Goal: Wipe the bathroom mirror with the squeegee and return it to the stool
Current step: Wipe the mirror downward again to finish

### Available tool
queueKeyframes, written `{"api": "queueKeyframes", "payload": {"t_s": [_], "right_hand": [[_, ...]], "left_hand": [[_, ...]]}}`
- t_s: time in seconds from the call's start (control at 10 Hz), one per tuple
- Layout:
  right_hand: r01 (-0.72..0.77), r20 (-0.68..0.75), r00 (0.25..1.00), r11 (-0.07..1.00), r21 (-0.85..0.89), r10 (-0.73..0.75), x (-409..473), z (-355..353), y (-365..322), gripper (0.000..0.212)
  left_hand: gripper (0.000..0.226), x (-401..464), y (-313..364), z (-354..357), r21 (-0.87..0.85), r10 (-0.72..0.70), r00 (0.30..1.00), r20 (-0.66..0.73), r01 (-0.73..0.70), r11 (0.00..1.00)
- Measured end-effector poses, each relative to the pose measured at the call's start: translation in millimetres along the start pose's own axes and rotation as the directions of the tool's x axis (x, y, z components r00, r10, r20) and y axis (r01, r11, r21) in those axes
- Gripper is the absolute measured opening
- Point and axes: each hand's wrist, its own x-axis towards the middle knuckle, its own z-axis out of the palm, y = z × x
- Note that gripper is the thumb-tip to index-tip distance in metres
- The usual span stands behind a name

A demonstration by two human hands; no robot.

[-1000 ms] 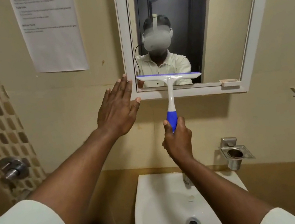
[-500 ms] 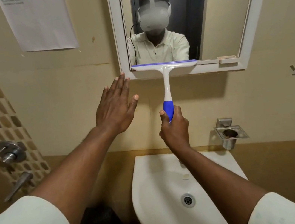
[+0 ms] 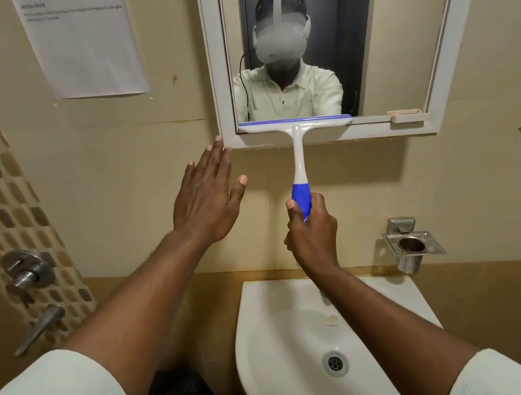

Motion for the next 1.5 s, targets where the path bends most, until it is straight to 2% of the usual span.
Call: {"api": "queueKeyframes", "payload": {"t_s": [0.4, 0.8, 1.2, 1.5], "right_hand": [[0.156, -0.007, 0.988, 0.977, 0.147, -0.157, 19, -3, -41, 0.020], [0.309, 0.020, 0.948, 0.932, 0.189, -0.318, 31, -1, -82, 0.023], [0.305, 0.151, 0.920, 0.903, 0.302, -0.361, 4, 36, -90, 0.024], [0.243, 0.244, 0.909, 0.906, 0.348, -0.338, -32, 81, -87, 0.025]], "left_hand": [[0.061, 2, 6, -27, 0.047, -0.022, 0.999, -0.045, 0.025, 0.999], [0.062, -9, 4, -63, 0.130, -0.092, 0.990, -0.107, 0.106, 0.986], [0.064, -58, -20, -93, 0.246, -0.233, 0.966, -0.109, 0.253, 0.936], [0.061, -93, -54, -99, 0.194, -0.276, 0.957, -0.093, 0.289, 0.937]]}}
